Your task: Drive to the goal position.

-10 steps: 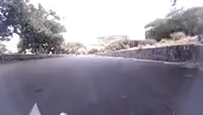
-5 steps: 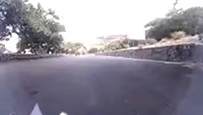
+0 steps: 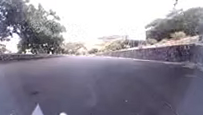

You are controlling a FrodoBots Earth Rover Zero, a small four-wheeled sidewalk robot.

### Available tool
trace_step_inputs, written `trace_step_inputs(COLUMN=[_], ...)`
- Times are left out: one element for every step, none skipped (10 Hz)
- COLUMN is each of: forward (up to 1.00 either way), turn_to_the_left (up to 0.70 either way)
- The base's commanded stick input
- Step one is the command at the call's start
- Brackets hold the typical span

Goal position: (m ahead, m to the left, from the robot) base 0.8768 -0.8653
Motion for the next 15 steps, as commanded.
trace_step_inputs(forward=[0.50, 0.50, 0.50, 0.50, 0.50, 0.50, 0.50, 0.50, 0.50, 0.50, 0.50, 0.50, 0.50, 0.50, 0.50], turn_to_the_left=[0.00, 0.00, 0.00, 0.00, 0.00, 0.00, 0.00, 0.00, 0.00, 0.00, 0.00, 0.00, 0.00, 0.00, 0.00])
